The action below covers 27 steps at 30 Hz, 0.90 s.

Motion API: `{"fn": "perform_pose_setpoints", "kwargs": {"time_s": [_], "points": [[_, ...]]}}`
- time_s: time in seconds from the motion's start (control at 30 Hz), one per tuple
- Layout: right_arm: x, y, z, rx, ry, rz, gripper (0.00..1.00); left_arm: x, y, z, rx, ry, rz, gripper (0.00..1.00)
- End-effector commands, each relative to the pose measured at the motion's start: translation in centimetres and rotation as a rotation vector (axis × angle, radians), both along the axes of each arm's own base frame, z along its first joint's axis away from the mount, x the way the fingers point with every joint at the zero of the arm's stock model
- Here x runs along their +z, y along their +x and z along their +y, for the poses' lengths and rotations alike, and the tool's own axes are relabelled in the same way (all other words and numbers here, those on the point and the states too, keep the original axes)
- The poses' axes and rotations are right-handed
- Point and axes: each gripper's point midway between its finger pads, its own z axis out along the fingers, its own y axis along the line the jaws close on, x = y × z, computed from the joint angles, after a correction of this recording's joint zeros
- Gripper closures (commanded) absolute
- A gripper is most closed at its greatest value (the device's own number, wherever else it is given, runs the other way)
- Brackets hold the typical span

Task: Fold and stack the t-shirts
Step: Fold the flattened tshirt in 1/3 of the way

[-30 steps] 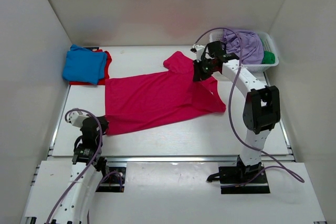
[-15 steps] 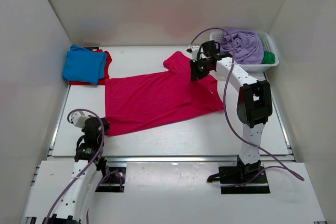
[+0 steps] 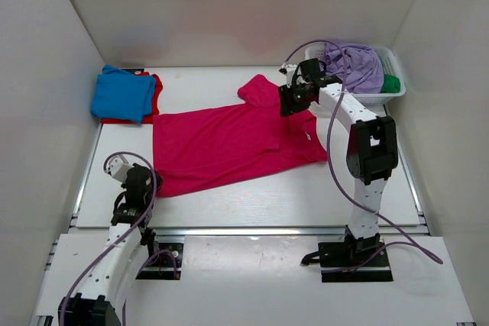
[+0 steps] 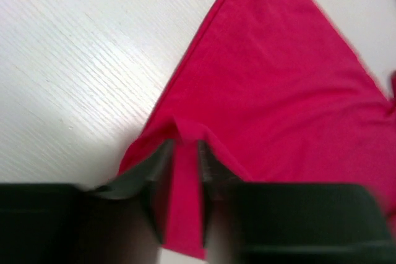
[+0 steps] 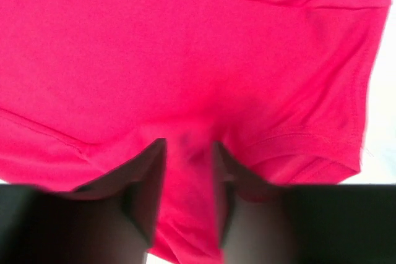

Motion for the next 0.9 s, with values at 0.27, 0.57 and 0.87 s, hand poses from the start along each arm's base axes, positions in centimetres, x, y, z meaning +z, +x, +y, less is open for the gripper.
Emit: {"fn": "perform_pose_setpoints", "kwargs": {"time_s": [0.27, 0.57, 0.87], "points": [[7.2, 0.7, -3.9, -0.119, -0.026, -0.18, 0.37, 5.1, 2.9, -0.9, -0.106, 0.072, 0.005, 0.32], [6.7, -6.9, -8.9, -0.299, 0.015, -0.042, 0.4, 0.7, -2.5, -4.6, -0.452, 0.049, 0.47, 0.28], [1.2, -12.0, -9.1, -0.418, -0.019, 0.085, 0.41, -0.2, -4.0, -4.6, -0.44, 0.068, 0.595, 0.27]]}}
